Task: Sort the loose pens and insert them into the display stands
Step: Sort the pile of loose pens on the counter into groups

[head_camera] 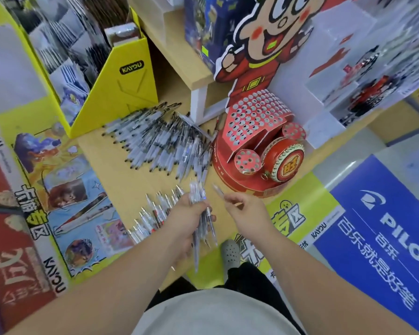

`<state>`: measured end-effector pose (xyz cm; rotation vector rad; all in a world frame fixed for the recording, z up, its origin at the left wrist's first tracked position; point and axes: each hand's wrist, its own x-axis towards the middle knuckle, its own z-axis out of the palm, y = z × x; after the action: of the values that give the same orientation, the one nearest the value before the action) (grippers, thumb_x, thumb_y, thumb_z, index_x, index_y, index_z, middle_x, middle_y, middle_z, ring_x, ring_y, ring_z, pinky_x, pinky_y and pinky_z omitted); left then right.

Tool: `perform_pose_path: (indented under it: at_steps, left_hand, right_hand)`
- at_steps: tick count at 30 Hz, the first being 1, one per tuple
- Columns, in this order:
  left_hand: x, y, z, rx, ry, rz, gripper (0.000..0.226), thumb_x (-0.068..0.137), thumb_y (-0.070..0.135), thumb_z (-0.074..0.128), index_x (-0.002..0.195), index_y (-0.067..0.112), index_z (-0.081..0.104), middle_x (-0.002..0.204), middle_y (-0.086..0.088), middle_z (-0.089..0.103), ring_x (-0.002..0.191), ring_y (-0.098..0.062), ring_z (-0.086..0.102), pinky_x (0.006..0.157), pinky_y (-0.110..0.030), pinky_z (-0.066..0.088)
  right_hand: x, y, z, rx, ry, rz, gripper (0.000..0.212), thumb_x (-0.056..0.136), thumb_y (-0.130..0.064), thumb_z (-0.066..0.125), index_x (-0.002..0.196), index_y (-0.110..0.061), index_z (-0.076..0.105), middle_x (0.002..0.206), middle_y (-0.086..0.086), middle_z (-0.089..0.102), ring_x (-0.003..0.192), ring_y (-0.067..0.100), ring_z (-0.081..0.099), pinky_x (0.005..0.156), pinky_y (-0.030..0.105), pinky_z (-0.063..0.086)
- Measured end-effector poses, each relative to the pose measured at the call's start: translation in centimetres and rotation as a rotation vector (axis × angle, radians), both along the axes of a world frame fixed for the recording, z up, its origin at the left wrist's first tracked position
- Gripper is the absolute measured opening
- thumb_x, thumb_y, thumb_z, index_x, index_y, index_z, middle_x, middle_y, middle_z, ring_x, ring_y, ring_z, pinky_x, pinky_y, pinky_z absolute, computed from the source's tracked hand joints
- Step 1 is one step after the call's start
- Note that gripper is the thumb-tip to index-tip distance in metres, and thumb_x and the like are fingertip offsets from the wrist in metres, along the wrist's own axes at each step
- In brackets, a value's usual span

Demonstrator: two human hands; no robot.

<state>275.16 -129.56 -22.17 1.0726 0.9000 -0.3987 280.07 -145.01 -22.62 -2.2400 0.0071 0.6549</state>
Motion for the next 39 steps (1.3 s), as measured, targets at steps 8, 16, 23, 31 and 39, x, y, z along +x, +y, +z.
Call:
perform_pose_path:
  at_steps: [8, 16, 23, 31, 39]
  left_hand:
    - [3.0, -6.0, -5.7, 0.336, 0.155, 0.139, 0.042, 0.093, 0.009, 0.055, 0.134, 0.013, 0.048, 0.107, -0.013, 0.070, 0.088, -0.029, 0.069, 0.069, -0.045, 0.062]
    - [5.4, -9.0, -6.7, 0.485, 0.265, 0.260, 0.030, 0.097, 0.010, 0.049, 0.124, 0.018, 0.041, 0.094, -0.011, 0.062, 0.076, -0.024, 0.062, 0.060, -0.034, 0.052]
    - [5.8, -8.3, -7.0, 0.321, 0.226, 0.517, 0.026, 0.096, 0.008, 0.053, 0.122, 0.013, 0.051, 0.085, -0.010, 0.064, 0.071, -0.026, 0.062, 0.065, -0.037, 0.053]
    - [3.7, -8.9, -7.7, 0.226, 0.198, 0.535, 0.058, 0.084, 0.020, 0.070, 0.137, 0.015, 0.049, 0.115, -0.017, 0.069, 0.098, -0.035, 0.070, 0.082, -0.051, 0.061]
    - [3.1, -9.8, -8.0, 0.445, 0.260, 0.378, 0.042, 0.096, 0.006, 0.055, 0.136, 0.009, 0.041, 0.069, -0.011, 0.060, 0.045, -0.020, 0.052, 0.039, -0.026, 0.042]
  right_hand:
    - [4.7, -4.0, -3.9, -0.182, 0.063, 0.589, 0.035, 0.101, -0.021, 0.053, 0.135, -0.015, 0.061, 0.137, 0.004, 0.048, 0.121, 0.020, 0.054, 0.105, 0.025, 0.037]
    - [6.0, -5.0, -4.8, -0.082, 0.055, 0.674, 0.042, 0.098, -0.032, 0.054, 0.140, -0.025, 0.052, 0.129, 0.002, 0.048, 0.123, 0.019, 0.047, 0.103, 0.034, 0.040]
    - [5.2, -5.8, -4.5, -0.042, 0.028, 0.726, 0.031, 0.072, -0.044, 0.079, 0.075, -0.025, 0.054, 0.068, -0.009, 0.057, 0.065, 0.012, 0.055, 0.061, 0.034, 0.045]
    - [5.1, -5.6, -5.1, 0.036, 0.041, 0.653, 0.027, 0.076, -0.028, 0.080, 0.066, -0.024, 0.055, 0.056, -0.009, 0.051, 0.053, 0.007, 0.044, 0.052, 0.026, 0.033]
    - [5.8, -5.6, -6.5, 0.011, -0.138, 0.596, 0.011, 0.091, -0.035, 0.066, 0.091, -0.024, 0.069, 0.077, -0.010, 0.058, 0.072, 0.011, 0.055, 0.065, 0.031, 0.045]
